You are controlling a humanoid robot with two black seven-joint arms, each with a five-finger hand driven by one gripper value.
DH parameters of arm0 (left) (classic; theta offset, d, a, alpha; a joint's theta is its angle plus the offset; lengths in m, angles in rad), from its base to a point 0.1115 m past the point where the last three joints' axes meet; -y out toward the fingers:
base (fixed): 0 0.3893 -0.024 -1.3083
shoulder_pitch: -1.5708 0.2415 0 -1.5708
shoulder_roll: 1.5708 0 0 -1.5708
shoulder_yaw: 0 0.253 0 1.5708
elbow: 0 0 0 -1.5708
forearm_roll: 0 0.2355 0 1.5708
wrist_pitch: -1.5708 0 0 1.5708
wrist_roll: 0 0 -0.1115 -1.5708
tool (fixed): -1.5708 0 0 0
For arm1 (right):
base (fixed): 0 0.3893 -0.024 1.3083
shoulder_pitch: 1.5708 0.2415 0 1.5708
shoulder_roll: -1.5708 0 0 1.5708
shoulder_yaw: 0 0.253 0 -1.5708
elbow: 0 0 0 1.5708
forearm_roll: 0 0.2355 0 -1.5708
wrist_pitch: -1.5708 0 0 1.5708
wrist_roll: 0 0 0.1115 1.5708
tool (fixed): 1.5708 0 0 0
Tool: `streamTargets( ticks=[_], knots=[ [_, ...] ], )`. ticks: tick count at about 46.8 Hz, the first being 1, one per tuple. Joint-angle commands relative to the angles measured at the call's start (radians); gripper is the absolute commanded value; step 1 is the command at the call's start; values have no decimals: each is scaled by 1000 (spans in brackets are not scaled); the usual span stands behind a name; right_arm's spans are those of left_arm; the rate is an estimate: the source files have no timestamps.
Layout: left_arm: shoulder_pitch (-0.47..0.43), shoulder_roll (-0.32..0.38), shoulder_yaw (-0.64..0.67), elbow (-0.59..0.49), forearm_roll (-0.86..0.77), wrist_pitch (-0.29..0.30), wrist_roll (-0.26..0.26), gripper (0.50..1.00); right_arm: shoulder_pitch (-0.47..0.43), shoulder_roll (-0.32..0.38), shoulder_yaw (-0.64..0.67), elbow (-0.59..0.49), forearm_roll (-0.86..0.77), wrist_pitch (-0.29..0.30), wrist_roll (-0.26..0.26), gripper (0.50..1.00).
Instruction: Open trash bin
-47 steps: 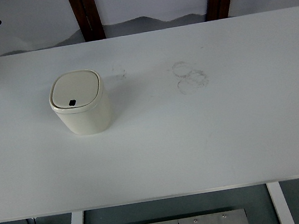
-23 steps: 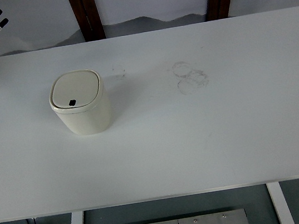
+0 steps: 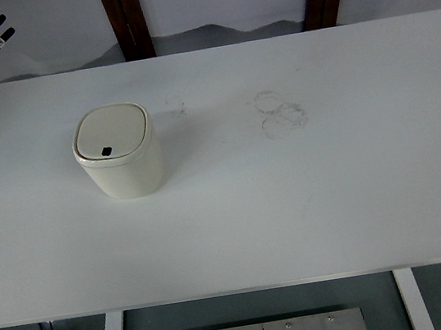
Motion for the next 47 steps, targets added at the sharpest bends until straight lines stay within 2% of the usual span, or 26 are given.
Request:
streamTargets(
  ticks=[1, 13, 16, 23, 30, 34, 39, 47],
  knots=[
    [-1, 2, 1, -2, 0, -3, 3, 1000, 0, 0, 0, 0, 0, 0, 0, 995],
    [0, 6, 6, -54, 0, 5, 17, 1000, 2, 0, 0, 0, 0, 0, 2, 995],
    [0, 11, 6, -87, 0, 16, 63, 1000, 2, 0, 0, 0, 0, 0, 2, 995],
    [-1, 25, 6, -198, 0, 95, 171, 1000, 3, 0, 0, 0, 0, 0, 3, 995],
    [-3, 87, 11, -343, 2, 157, 197, 1000, 3, 0, 0, 0, 0, 0, 3, 995],
    [-10, 121, 29, -412, 3, 168, 232, 1000, 3, 0, 0, 0, 0, 0, 3, 995],
    [-61, 167, 129, -472, 3, 166, 281, 1000, 3, 0, 0, 0, 0, 0, 3, 995],
    [-219, 212, 389, -519, 5, 151, 286, 1000, 3, 0, 0, 0, -2, 0, 3, 995]
  ],
)
